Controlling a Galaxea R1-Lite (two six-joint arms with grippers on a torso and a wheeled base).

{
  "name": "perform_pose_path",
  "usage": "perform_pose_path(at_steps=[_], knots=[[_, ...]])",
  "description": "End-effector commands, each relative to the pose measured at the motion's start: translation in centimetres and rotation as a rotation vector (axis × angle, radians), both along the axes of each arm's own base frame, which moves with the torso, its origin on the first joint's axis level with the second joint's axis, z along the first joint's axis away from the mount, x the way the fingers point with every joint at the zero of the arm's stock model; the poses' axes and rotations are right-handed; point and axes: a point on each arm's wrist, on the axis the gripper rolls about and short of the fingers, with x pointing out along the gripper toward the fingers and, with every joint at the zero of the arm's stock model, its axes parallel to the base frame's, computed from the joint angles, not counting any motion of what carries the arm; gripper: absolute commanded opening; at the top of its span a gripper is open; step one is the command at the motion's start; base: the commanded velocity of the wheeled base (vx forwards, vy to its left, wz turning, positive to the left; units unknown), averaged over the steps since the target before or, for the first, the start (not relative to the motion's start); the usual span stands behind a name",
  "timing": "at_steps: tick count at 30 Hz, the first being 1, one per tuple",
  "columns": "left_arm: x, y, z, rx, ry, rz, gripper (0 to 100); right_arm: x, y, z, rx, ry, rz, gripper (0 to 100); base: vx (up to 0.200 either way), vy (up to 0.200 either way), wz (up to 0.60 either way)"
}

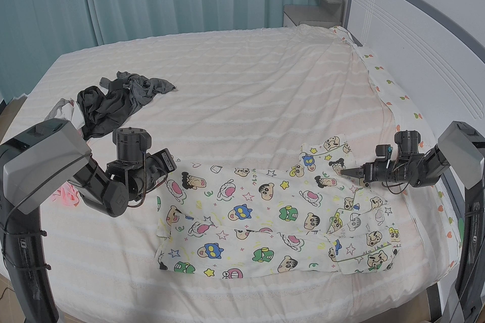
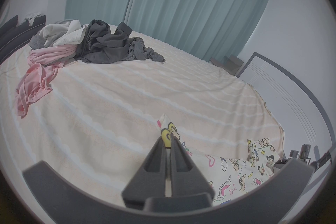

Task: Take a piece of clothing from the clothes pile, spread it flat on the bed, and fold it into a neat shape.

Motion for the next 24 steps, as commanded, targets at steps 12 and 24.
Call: perform_pose_path(at_steps=[12, 24], knots=[[0.0, -0.3, -0.3, 0.001, 0.009, -0.007, 0, 1.0, 0.9, -0.9, -0.004, 0.013, 0.014, 0, 0.0, 0.0, 0.0], [-0.6, -0.1, 1.3, -0.008, -0.02, -0.018, 0, 0.2, 0.4, 1.8, 0.098, 0.03, 0.021, 0, 0.0, 0.0, 0.0]])
